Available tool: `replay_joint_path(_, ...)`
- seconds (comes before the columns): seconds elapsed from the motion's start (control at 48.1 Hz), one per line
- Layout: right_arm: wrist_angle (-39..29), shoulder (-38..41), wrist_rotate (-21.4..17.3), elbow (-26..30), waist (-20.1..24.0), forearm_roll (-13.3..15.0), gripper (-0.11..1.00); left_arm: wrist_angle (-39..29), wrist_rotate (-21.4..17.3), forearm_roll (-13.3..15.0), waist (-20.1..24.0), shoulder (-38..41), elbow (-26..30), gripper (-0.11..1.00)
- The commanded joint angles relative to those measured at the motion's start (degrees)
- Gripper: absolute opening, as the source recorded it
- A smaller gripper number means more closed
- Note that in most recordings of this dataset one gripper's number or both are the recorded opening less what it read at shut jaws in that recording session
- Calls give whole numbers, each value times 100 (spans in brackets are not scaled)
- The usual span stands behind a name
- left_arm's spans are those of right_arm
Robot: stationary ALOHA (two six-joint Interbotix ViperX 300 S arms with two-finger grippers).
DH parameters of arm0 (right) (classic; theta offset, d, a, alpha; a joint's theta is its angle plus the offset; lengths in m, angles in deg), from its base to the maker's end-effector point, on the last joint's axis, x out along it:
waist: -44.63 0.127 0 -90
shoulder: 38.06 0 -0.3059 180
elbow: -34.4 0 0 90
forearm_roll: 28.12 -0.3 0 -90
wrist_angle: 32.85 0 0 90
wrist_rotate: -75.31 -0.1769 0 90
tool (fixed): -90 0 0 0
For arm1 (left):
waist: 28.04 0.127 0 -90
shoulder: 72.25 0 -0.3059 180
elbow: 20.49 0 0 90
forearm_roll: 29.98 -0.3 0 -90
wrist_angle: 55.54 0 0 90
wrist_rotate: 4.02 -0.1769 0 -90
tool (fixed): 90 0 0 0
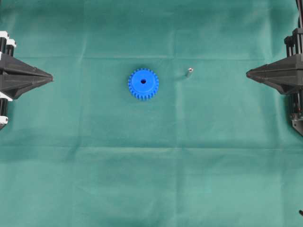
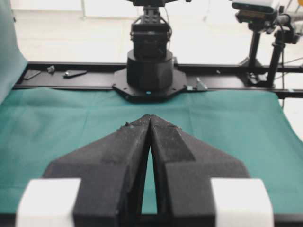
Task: Insert the shaft placed at a random location into the center hole of the medium gear at another random location.
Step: 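Move the right gripper open over the upright silver shaft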
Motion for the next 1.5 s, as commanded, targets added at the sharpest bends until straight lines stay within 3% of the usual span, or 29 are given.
replay_joint_path(0.0, -35, 44, -9, 123, -44, 26, 1, -149, 44, -70, -35, 62, 193, 0)
replay_joint_path(0.291, -475, 211, 35, 352, -132, 26, 1, -290, 62, -70, -35, 53, 202, 0)
replay_joint_path(0.499, -413, 659, 9, 290, -483, 18, 4, -290, 62, -62, -35, 70, 202, 0)
replay_joint_path(0.602, -220, 1037, 26, 255, -659, 26, 25, -299, 62, -70, -35, 62, 193, 0)
replay_joint_path(0.789, 264, 1978, 132, 255, -923, 44, 80, -290, 62, -70, -35, 62, 193, 0)
replay_joint_path(0.852, 475, 2391, 229, 255, -1046, 44, 91, -290, 62, -70, -35, 62, 193, 0)
replay_joint_path(0.976, 870, 3076, 272, 290, -1257, 26, 84, -299, 62, -70, -35, 62, 193, 0)
replay_joint_path(1.475, 1898, 4878, 299, 387, -1547, -114, 85, -299, 62, -70, -35, 44, 193, 0)
